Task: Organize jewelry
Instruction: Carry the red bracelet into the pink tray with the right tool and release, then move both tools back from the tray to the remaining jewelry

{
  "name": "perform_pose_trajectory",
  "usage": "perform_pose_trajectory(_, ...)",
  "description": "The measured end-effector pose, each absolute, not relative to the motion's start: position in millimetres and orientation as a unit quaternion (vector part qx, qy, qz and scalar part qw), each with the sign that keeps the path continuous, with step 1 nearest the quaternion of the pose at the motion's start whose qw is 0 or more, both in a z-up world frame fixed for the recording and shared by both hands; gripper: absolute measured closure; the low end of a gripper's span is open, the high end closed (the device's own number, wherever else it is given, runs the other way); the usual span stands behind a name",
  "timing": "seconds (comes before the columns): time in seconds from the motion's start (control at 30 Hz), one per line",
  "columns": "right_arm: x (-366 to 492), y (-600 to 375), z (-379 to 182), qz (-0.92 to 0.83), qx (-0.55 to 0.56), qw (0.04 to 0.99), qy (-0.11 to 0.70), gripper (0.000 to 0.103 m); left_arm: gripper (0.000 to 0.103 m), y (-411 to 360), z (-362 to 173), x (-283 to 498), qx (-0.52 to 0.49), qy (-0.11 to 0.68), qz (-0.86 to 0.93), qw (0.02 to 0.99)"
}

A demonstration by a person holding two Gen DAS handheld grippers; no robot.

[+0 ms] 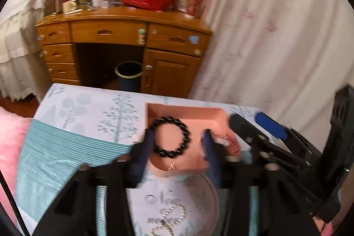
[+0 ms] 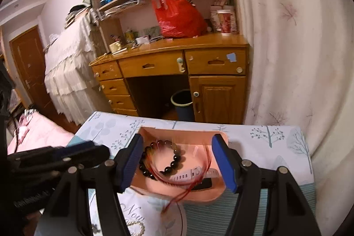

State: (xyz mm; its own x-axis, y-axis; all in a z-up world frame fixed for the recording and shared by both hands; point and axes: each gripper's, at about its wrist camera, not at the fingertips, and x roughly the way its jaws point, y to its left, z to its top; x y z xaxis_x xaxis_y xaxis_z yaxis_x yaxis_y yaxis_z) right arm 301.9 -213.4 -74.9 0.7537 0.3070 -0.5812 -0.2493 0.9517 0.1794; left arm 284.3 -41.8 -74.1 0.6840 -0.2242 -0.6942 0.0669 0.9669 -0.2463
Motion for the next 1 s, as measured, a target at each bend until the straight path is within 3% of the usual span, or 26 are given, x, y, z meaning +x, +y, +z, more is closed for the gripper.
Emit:
perform_pose_trajectory(0.07,301.1,-217.7,-79.5,0.148,0.063,0.935,0.317,0.036,0.045,-33.4,-74.1,283.9,-0.106,0.39,-0.071,0.912)
perform_pose_trajectory(0.33,288.9,-234.2,-93.5,0.139,0.097,0.926,0.338,0.035,0.022,-16.1,-83.9,274.0,-0.094,0.41,-0.047,0.906)
perform_pose_trajectory(0.57,240.9,-253.3,-125.2,0.126,0.151,0.898,0.393,0.035,0.021,-4.0,-115.6,229.0,-0.085,0.439,-0.039,0.894)
perform_pose_trajectory(0.8,166.8,-267.8,-140.7,0.097,0.173,0.888,0.415,0.035,0.009,9.2,-129.6,180.8,-0.05,0.482,-0.041,0.874)
perform_pose_trajectory(1.0,112.4,-251.4,-149.9,0.092,0.167,0.874,0.446,0.035,0.008,12.1,-149.6,147.4,-0.007,0.535,-0.043,0.844)
